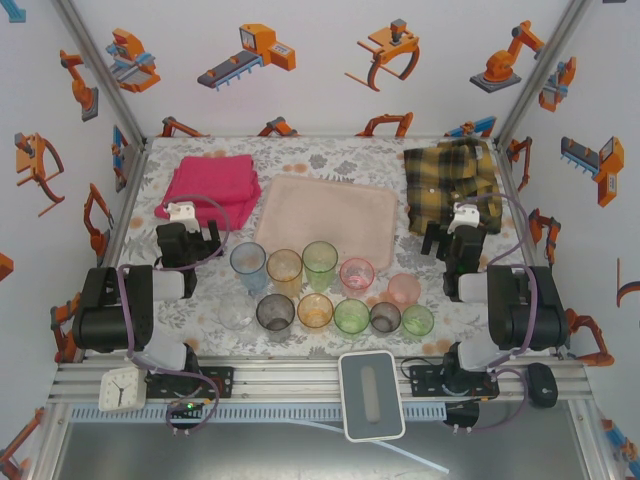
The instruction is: Place the glasses into the tray
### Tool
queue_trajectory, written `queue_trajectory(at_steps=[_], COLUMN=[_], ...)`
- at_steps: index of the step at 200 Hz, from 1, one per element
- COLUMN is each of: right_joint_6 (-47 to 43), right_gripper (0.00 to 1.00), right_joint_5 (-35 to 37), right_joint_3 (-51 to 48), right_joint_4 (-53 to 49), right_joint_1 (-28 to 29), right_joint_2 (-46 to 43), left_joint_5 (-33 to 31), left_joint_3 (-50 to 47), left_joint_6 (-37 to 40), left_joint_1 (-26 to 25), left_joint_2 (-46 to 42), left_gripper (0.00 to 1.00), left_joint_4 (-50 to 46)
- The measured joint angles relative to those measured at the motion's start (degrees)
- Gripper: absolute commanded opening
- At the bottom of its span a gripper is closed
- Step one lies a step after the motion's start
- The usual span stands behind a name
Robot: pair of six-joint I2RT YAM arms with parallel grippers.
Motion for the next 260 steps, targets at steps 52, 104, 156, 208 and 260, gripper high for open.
queue_trajectory(at_steps=[52,104,156,208,260], right_joint_6=[0.02,0.02,1.68,2.36,2.34], right_gripper=[0.99,0.99,0.99,0.99,0.98], right_joint_5=[0.00,0.07,3.85,5.35,5.14], right_joint_3=[0.00,0.00,-0.15,-2.86,-3.43], right_joint_4=[0.00,0.00,0.35,4.39,-1.27], right_joint_1=[0.00,0.00,0.00,0.00,0.02], right_joint_2=[0.00,0.00,-0.48,-1.38,-13.75], left_joint_5=[-0.02,-0.02,-1.11,-2.75,-2.93], left_joint_3=[0.00,0.00,0.00,0.70,4.46], left_joint_6=[-0.02,-0.02,-0.37,-0.46,-0.37], left_joint_1=[0.00,0.00,-0.02,-0.02,-0.17], left_joint_2=[0.00,0.00,-0.02,-5.66,-15.21], left_gripper=[0.97,0.97,0.97,0.97,0.97], left_joint_4=[0.00,0.00,0.39,-4.98,-18.99])
